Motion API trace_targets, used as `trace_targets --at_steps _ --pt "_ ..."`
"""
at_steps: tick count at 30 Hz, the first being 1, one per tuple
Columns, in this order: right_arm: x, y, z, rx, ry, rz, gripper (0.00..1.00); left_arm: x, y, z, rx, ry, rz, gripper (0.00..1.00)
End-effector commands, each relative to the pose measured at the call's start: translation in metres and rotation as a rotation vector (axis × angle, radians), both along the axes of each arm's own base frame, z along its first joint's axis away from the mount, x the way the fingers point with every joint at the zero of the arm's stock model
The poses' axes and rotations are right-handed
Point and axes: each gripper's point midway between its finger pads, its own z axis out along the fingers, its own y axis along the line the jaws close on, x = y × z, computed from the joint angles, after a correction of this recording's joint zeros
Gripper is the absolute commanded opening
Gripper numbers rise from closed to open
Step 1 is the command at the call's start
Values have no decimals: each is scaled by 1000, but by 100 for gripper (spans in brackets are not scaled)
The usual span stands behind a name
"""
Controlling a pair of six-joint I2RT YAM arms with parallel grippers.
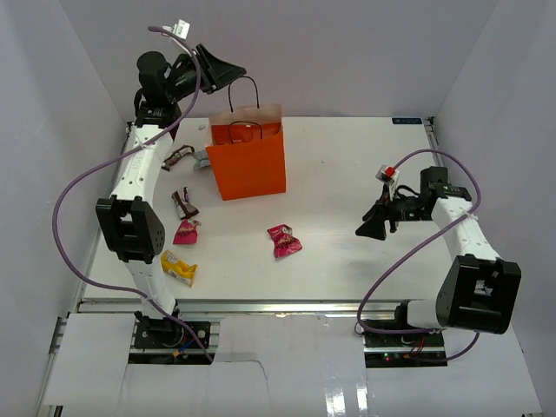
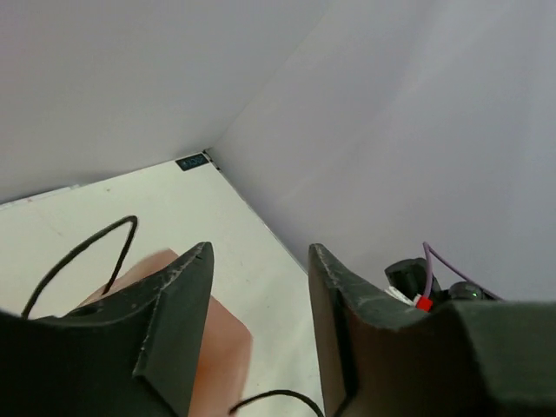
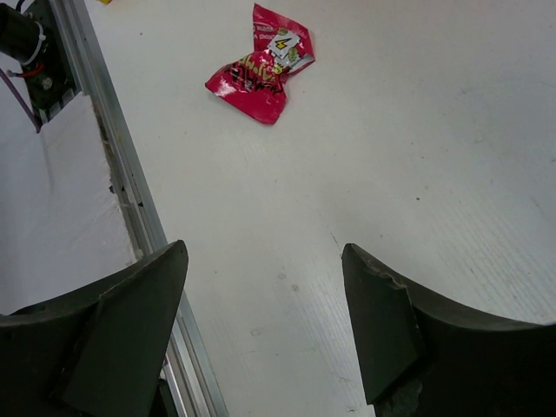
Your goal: Place the snacks into the paper bag
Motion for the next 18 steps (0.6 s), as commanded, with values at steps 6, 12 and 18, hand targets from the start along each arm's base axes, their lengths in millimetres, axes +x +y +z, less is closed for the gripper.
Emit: trace_targets --at_steps 6,12,18 --pt "-8 46 -11 -198 5 86 76 -50 35 73 138 -165 238 73" --pt "7 97 -27 -426 -49 -73 77 -102 95 85 238 -168 588 86" --pt "12 159 -40 -478 20 -204 78 -193 143 -3 305 29 788 93"
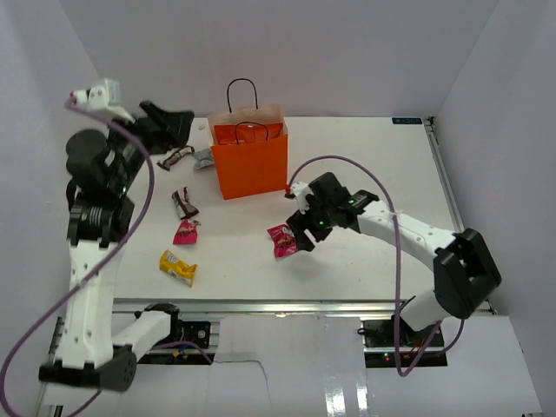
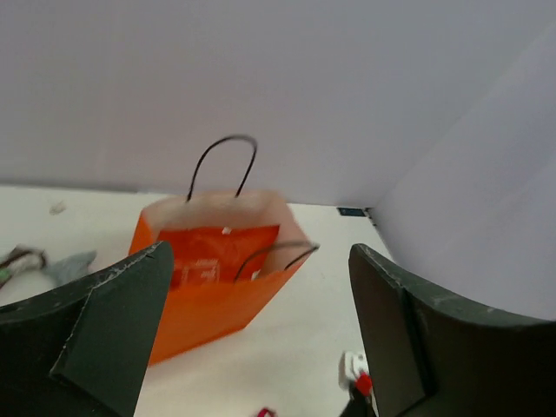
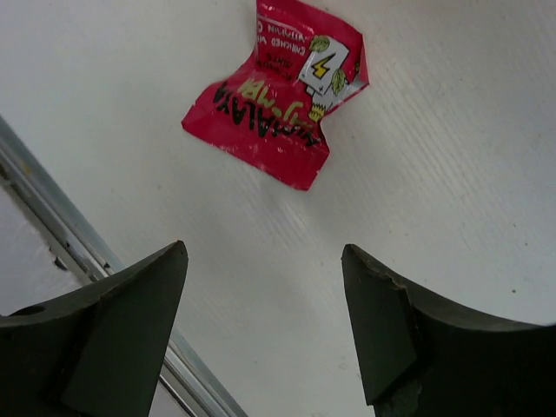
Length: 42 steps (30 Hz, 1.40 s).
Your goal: Place the snacks into the paper bag
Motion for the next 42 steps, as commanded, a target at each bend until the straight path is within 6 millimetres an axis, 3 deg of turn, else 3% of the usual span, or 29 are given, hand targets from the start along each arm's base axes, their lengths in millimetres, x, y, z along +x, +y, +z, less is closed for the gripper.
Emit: trace_targets --at_steps 1,2,3,4,5,6,7,8,9,15,22,26,32,35,38,39,42 --pt "33 30 -1 -16 -18 -198 77 -37 42 -87 32 235 219 93" --pt "34 41 3 0 0 -200 77 -44 44 -124 16 326 232 94" --pt "33 48 -1 -5 17 -188 77 -65 46 -132 -10 341 239 93" --pt "34 53 -14 -25 44 -185 77 -79 46 -156 -27 422 245 93" --pt "34 58 -17 -28 61 -189 75 -87 44 -170 -88 469 249 94" --pt "35 68 -14 -10 75 -172 74 -95 42 -197 -103 537 246 94" --pt "35 72 -26 -32 102 -171 73 -111 43 -209 -128 578 257 94" --pt "33 76 -29 -38 115 -168 73 -118 43 -218 -207 619 282 94" --pt "35 81 -29 -36 117 -167 73 -122 48 -239 -224 668 327 94" --pt "42 88 -61 -92 135 -180 66 -152 49 -279 -392 782 404 94" --pt "46 67 -90 -200 77 -209 51 -182 70 -336 -515 967 645 94" --pt "51 55 -90 -234 13 -204 36 -185 69 -353 -555 1013 677 94" --pt "58 47 -55 -178 -141 -118 11 -186 68 -370 -557 1071 711 94" --pt "54 51 -24 -106 -212 39 8 -185 67 -374 -548 1083 705 94" --pt "43 59 28 47 -301 234 8 -184 67 -377 -544 1081 703 94" --pt "44 60 56 84 -399 310 8 -184 67 -378 -542 1081 704 94" --pt "44 65 97 138 -496 393 8 -184 67 -380 -547 1080 700 94"
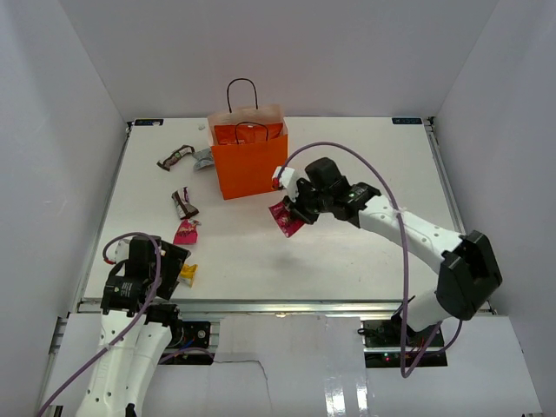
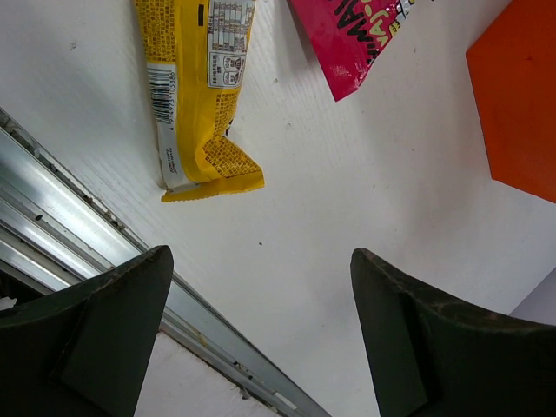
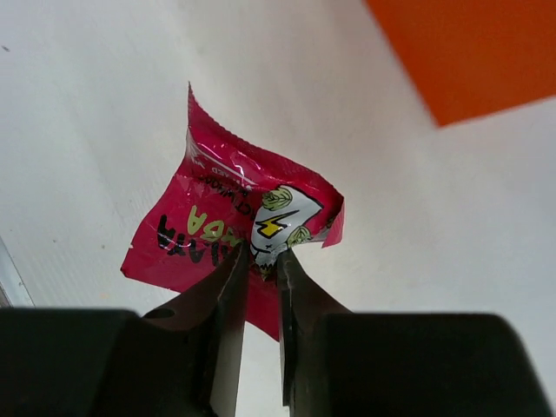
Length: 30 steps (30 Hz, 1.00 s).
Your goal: Place the snacks into the paper bag
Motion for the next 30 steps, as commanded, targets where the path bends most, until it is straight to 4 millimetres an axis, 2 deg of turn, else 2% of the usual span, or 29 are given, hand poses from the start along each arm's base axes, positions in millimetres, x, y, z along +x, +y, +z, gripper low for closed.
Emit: trace_targets --at_steps 1,2,3,7,8,10,11,13,14,15,17,19,20,22,23,24,27,30 --pt "3 21 85 124 -224 249 8 3 1 1 -23 -17 39 94" --pt "5 23 102 146 -255 259 8 3 1 1 -23 -22 39 94" --pt "11 27 135 188 -317 263 8 3 1 2 -20 -23 35 94" --pt "29 31 215 297 -445 233 8 4 2 8 -3 -46 23 94" --pt "32 32 262 366 -514 214 8 4 3 10 -3 -53 25 94" --pt "43 34 294 420 -549 186 8 4 3 10 -3 -58 23 94" --pt "45 30 336 494 -607 156 8 4 2 10 -5 -58 20 94" --pt "59 32 360 543 -642 112 8 4 1 10 -6 -59 12 94" --pt "69 33 386 594 -690 68 8 3 1 10 -4 -60 8 94" --pt "75 32 396 613 -716 45 8 3 1 11 -3 -63 7 94" --pt "98 39 406 641 -757 -20 8 5 1 13 1 -71 1 95" --pt "116 45 399 642 -762 -58 8 6 1 15 3 -78 -3 95" --pt "134 52 383 620 -747 -87 8 6 1 16 3 -83 -3 96" --pt "150 58 370 610 -741 -117 8 6 1 18 6 -84 -11 96" --pt "161 64 354 589 -723 -129 8 6 0 17 5 -80 -15 96" --pt "168 65 347 584 -719 -147 8 5 0 17 7 -77 -19 96" --pt "182 69 325 553 -695 -163 8 2 0 16 4 -72 -18 96" --pt "190 65 298 523 -640 -179 14 0 0 16 3 -77 -18 96"
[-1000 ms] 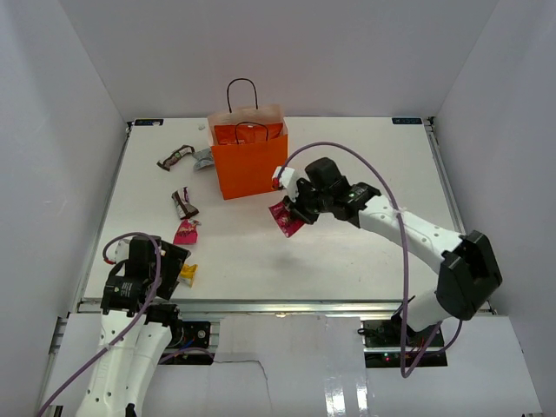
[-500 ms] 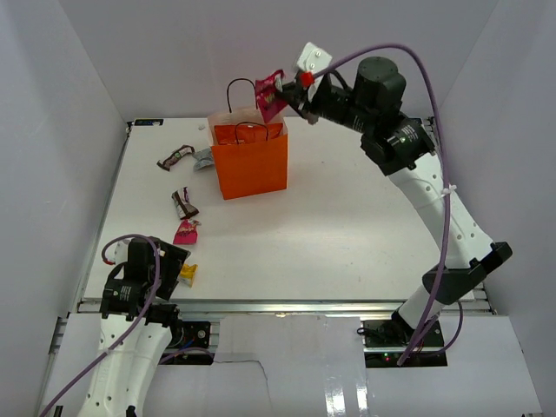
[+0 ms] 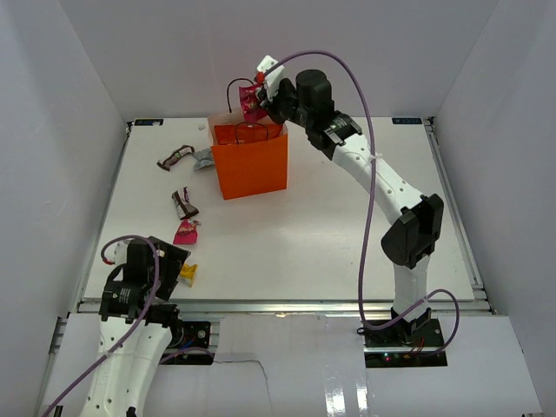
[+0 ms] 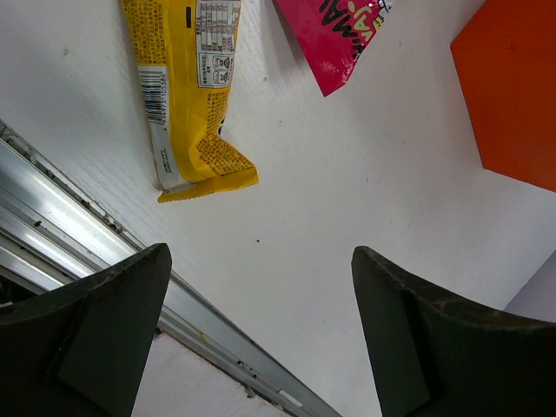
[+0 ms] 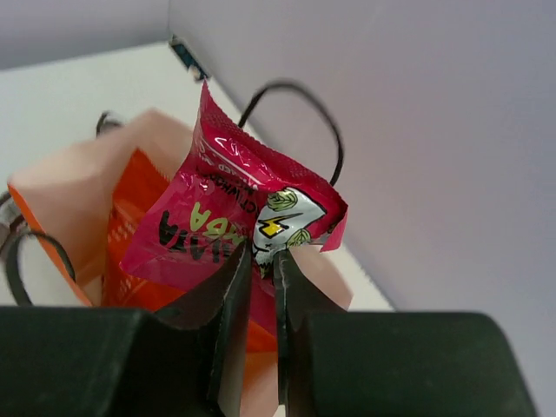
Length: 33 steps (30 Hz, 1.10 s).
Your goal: Place the snacks into the paper bag
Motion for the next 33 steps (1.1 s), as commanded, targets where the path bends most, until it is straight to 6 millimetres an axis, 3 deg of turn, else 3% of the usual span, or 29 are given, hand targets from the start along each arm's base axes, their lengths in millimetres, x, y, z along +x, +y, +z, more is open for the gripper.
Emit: trace_targets --at_steps 1,4,5,7,8,11,12,14,15,16,17,18,19,20,23,24,26,27,29,33 --pt "-1 -16 17 60 -14 -28 15 1 -1 11 -14 -42 5 96" --pt "-6 -18 -12 23 44 -3 29 0 -1 6 -22 -33 11 96" --pt "-10 -19 -15 17 54 6 42 0 -2 5 -26 -27 10 96" --pt "-14 -19 -22 6 71 22 54 0 -2 1 -30 -6 17 96" --pt "-17 -22 -22 5 77 24 65 0 -2 -1 -31 6 20 96" --pt "-23 -35 -5 23 72 38 79 1 -2 -7 -34 52 40 96" --pt "-19 -49 -1 39 86 25 81 2 -2 -7 -36 62 48 96" --pt "-31 -64 10 61 106 83 86 3 -1 -13 -39 110 67 96" --pt "-28 -85 5 59 142 73 87 4 -2 -13 -41 121 72 96" --pt "-47 -92 13 62 143 151 89 4 -1 -14 -42 137 80 95" --pt "-55 -99 7 49 161 181 89 3 -1 -20 -40 178 89 94" --pt "-61 -112 -23 14 230 208 89 3 -1 -22 -48 193 105 93" --pt "-75 -121 -24 5 234 220 89 3 -2 -27 -46 233 112 91" --pt "-84 -134 -63 -28 333 216 89 3 -2 -30 -50 253 125 90" --pt "-122 -152 -95 -48 388 264 89 3 1 -41 -32 328 150 89" --pt "-140 -157 -134 -63 468 288 89 5 2 -42 -19 340 147 89" --pt "-167 -163 -146 -67 473 314 89 16 6 -46 13 343 139 88" --pt "-183 -166 -172 -73 533 325 89 19 7 -49 32 348 122 87" --pt "-199 -171 -176 -71 526 330 89 32 8 -53 46 331 110 85" --pt "-216 -181 -191 -58 553 321 89 36 11 -76 86 415 97 77"
